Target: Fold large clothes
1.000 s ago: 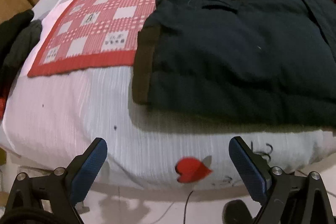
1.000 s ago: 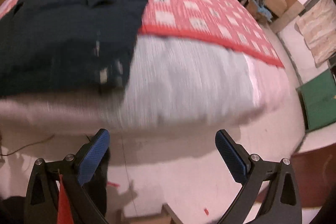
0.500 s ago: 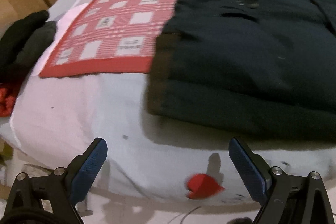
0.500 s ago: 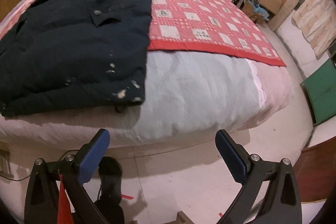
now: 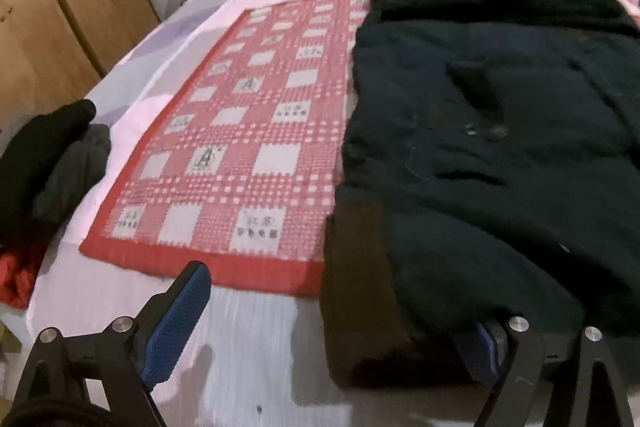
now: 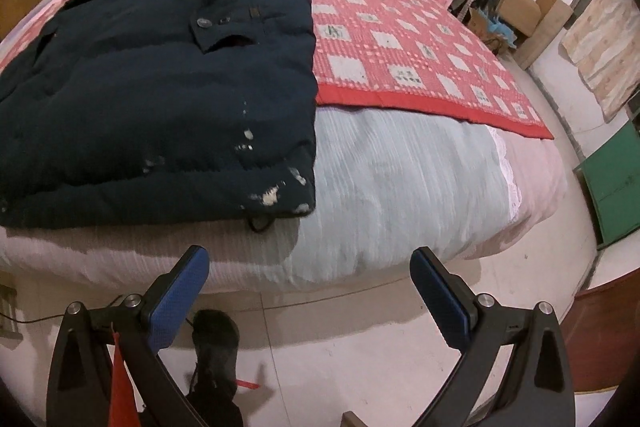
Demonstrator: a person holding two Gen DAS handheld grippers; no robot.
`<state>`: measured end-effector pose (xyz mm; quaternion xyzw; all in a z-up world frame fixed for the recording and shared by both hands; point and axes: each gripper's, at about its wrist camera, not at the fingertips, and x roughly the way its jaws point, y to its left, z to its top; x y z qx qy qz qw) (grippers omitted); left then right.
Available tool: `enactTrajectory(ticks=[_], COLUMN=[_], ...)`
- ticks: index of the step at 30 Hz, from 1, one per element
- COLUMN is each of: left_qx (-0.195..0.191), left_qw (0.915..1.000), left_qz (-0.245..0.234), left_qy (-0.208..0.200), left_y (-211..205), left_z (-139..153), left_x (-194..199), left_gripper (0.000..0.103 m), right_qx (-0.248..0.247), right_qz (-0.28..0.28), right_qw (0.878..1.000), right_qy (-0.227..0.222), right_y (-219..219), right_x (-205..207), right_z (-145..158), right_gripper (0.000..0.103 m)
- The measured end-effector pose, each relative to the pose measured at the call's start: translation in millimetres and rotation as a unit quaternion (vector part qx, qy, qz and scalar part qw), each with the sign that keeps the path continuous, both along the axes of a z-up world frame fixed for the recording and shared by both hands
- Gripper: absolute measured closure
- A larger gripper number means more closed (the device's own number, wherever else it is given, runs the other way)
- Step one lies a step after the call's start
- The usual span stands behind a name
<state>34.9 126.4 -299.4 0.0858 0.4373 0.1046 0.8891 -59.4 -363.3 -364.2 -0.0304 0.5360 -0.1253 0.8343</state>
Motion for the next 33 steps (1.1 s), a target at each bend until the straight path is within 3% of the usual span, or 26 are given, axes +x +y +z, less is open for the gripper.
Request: enactTrajectory(ticks=[5, 8, 12, 15, 17, 20, 26, 28, 30, 33], left_qx=[0.011, 0.021, 0.005, -0.012, -0.007, -0.009, -0.015, -0.014, -0.012, -0.025], left_qw=[0.9995, 0.9998, 0.9996, 0.9995, 0.9998, 0.9999, 0.9997, 0.9996, 0.9997, 0.9992], left_qz=[0.017, 0.003, 0.015, 0.016, 0.007, 0.001, -0.004, -0.006, -0.007, -0.02], left_qy=[0.026, 0.006, -0.025, -0.023, -0.02, -0.008, 0.017, 0.022, 0.02, 0.022], left_y=[4.6, -2.5, 3.6, 7.3, 3.3, 2.2, 3.8, 9.5, 15.1, 17.7], left_z=[-19.4, -10.8, 4.4, 7.3, 6.9, -1.6, -30.6, -37.3, -38.0, -38.9], left_x=[26.7, 28.0, 30.4, 37.8, 40.1, 40.7, 33.4, 28.5, 23.7, 18.5], left_gripper=[0.01, 0.01, 0.01, 0.01, 0.01, 0.01, 0.01, 0.01, 0.01, 0.017], right_qx=[-0.012, -0.026, -0.05, -0.08, -0.063, -0.071, -0.035, -0.044, -0.061, -0.037], right_qz=[0.001, 0.009, 0.002, -0.052, -0.069, -0.038, -0.022, -0.014, -0.043, -0.099], right_qw=[1.0, 1.0, 0.999, 0.995, 0.993, 0.994, 0.997, 0.997, 0.994, 0.99], right_qy=[-0.011, -0.011, -0.014, -0.04, -0.065, -0.067, -0.06, -0.064, -0.082, -0.09], right_y=[3.6, 6.1, 1.1, -17.9, -28.8, -23.9, -20.7, -17.7, -24.1, -40.8], right_x=[16.0, 20.8, 22.2, 22.6, 21.3, 25.8, 60.1, 72.9, 78.8, 73.7], right_z=[-4.8, -11.8, -17.8, -7.7, 4.2, 8.9, -8.9, -12.8, -7.9, -4.9], right_gripper=[0.002, 0.002, 0.002, 0.002, 0.002, 0.002, 0.002, 0.005, 0.005, 0.007])
